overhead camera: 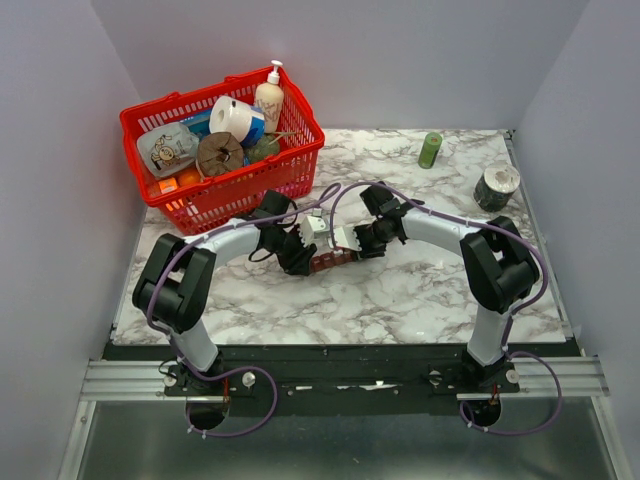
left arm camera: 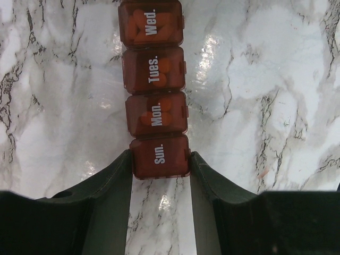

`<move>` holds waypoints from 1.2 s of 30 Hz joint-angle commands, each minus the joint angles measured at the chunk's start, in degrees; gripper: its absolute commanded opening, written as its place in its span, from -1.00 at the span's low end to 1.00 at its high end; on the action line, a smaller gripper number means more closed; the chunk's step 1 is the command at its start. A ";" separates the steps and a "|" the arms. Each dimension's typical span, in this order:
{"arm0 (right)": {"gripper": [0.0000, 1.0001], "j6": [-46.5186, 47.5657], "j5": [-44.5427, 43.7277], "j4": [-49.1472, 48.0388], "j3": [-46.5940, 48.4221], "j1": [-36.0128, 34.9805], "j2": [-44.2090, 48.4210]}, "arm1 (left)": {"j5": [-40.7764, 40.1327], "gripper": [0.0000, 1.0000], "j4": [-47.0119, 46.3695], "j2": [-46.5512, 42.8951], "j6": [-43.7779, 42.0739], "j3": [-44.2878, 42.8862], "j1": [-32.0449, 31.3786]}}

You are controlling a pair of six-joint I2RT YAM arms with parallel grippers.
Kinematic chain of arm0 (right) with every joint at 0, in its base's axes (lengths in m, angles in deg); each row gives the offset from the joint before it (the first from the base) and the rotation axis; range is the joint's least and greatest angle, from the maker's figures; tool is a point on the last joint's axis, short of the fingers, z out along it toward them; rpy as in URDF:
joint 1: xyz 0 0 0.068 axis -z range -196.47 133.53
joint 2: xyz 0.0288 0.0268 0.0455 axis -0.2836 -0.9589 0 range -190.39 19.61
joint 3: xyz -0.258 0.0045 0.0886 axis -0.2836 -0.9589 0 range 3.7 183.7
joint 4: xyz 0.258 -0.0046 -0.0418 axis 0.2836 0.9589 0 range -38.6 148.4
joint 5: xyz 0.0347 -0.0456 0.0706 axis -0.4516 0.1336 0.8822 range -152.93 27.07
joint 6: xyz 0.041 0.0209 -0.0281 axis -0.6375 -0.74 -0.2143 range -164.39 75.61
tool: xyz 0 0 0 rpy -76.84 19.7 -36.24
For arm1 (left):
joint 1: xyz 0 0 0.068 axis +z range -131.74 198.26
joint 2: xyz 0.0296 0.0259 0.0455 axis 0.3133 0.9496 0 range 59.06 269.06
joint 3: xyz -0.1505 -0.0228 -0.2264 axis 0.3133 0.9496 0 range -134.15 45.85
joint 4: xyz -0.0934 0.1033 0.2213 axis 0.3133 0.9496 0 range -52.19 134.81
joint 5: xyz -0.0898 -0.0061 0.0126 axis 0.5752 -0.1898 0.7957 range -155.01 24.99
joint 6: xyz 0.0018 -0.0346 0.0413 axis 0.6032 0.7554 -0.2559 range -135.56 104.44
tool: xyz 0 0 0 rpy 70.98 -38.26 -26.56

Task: Sort the pills into containers

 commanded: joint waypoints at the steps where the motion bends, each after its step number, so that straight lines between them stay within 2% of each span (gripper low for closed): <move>1: -0.47 1.55 -3.10 -2.25 -2.92 -0.84 -3.04 | 4.82 -0.42 6.00 2.13 4.20 -0.99 0.29; 8: -0.48 1.64 -3.19 -2.52 -3.18 -0.84 -3.04 | 9.04 -0.39 7.31 3.71 7.10 -2.74 1.70; 12: -0.48 1.64 -3.28 -2.52 -3.18 -0.84 -2.95 | 6.76 -0.39 6.53 3.19 7.71 -2.13 1.79; 13: -0.48 1.64 -3.28 -2.52 -3.18 -0.84 -3.04 | 6.15 -0.25 5.39 2.84 8.67 -1.35 1.79; 15: -0.48 1.64 -3.28 -2.52 -3.18 -0.84 -3.13 | 5.26 -0.18 4.68 1.52 9.03 -0.64 1.79; 16: -0.48 1.47 -3.45 -2.52 -3.18 -0.84 -3.22 | 5.09 -0.04 3.64 1.25 10.16 -0.03 1.79; 18: -0.48 1.29 -3.28 -2.52 -3.10 -0.84 -3.22 | 3.51 0.10 2.49 0.12 12.35 0.50 1.96; 22: -0.48 1.38 -3.36 -2.43 -3.18 -0.84 -3.13 | 0.61 0.25 1.52 -0.59 16.32 1.20 2.49; 31: -0.48 1.47 -3.45 -2.17 -2.92 -0.84 -3.39 | -3.52 0.35 -4.19 -8.32 21.07 4.81 2.84; 32: -0.48 1.47 -3.37 -2.17 -3.01 -0.84 -3.39 | -3.96 0.42 -4.98 -9.20 21.68 5.25 2.93; 36: -0.48 1.38 -3.45 -2.08 -3.01 -0.93 -3.39 | -4.58 0.47 -7.44 -15.60 21.69 8.14 2.93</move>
